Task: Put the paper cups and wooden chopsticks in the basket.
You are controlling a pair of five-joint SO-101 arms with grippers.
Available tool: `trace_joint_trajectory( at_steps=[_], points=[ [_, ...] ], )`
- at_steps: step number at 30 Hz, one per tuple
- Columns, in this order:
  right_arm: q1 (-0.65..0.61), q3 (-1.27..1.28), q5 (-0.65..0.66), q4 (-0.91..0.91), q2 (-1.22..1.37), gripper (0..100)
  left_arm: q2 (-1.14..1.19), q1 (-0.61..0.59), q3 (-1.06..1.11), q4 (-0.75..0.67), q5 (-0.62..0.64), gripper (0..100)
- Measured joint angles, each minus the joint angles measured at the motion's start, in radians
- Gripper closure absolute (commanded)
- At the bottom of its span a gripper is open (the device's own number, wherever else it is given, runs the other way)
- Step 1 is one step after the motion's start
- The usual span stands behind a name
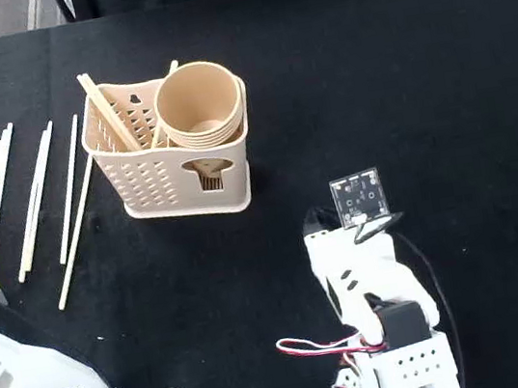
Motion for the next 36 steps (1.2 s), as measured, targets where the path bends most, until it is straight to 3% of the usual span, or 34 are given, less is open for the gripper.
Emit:
trace_joint_trajectory(
  at_steps=[3, 13, 19, 23, 28, 32, 36],
  points=[
    [0.0, 0.0, 0.0, 0.0, 0.0, 98.3, -0.005, -0.002, 0.011, -0.014, 0.0, 98],
    [0.0, 0.0, 0.0, 0.0, 0.0, 98.3, -0.112, -0.005, 0.026, 0.025, -0.002, 97],
    [0.0, 0.0, 0.0, 0.0, 0.0, 98.3, -0.356, 0.043, 0.026, 0.038, 0.012, 97],
    [0.0, 0.0, 0.0, 0.0, 0.0, 98.3, -0.598, 0.12, 0.029, 0.015, 0.101, 97],
    [0.0, 0.0, 0.0, 0.0, 0.0, 98.3, -0.951, 0.265, 0.095, -0.124, 0.187, 97],
    [0.0, 0.0, 0.0, 0.0, 0.0, 98.3, -1.189, 0.407, 0.216, -0.356, 0.279, 97],
    [0.0, 0.0, 0.0, 0.0, 0.0, 98.3, -1.329, 0.489, 0.342, -0.643, 0.456, 97]
  ],
)
